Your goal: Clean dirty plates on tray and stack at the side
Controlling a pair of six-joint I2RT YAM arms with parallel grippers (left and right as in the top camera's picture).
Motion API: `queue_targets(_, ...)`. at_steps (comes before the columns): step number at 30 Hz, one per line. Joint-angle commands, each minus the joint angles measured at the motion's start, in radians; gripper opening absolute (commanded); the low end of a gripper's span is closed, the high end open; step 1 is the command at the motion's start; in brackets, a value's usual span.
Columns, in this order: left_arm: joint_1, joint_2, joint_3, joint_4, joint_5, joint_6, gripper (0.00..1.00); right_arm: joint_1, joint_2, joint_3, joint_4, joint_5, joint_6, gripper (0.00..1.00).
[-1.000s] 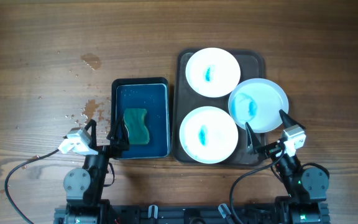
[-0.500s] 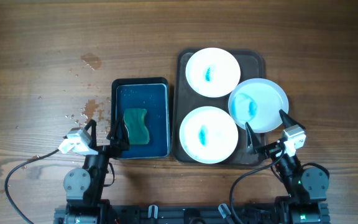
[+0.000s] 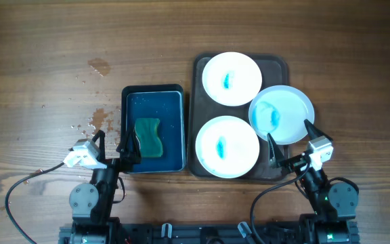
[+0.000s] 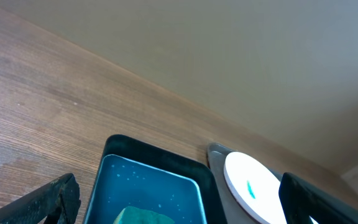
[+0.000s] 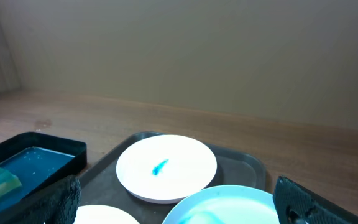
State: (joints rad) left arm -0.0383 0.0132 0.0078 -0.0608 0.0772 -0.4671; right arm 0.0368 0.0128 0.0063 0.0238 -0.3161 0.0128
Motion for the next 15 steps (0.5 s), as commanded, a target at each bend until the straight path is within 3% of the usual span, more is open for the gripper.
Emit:
queue_targets(1, -0.005, -0.005, -0.002, -0.008, 0.012, 0.015, 1.0, 0.004, -0.003, -0.001, 0.003, 0.005, -0.01, 1.0)
queue_targets(15, -0.005, -0.005, -0.002, -0.008, 0.012, 0.015, 1.0, 0.004, -0.003, -0.001, 0.003, 0.005, -0.01, 1.0)
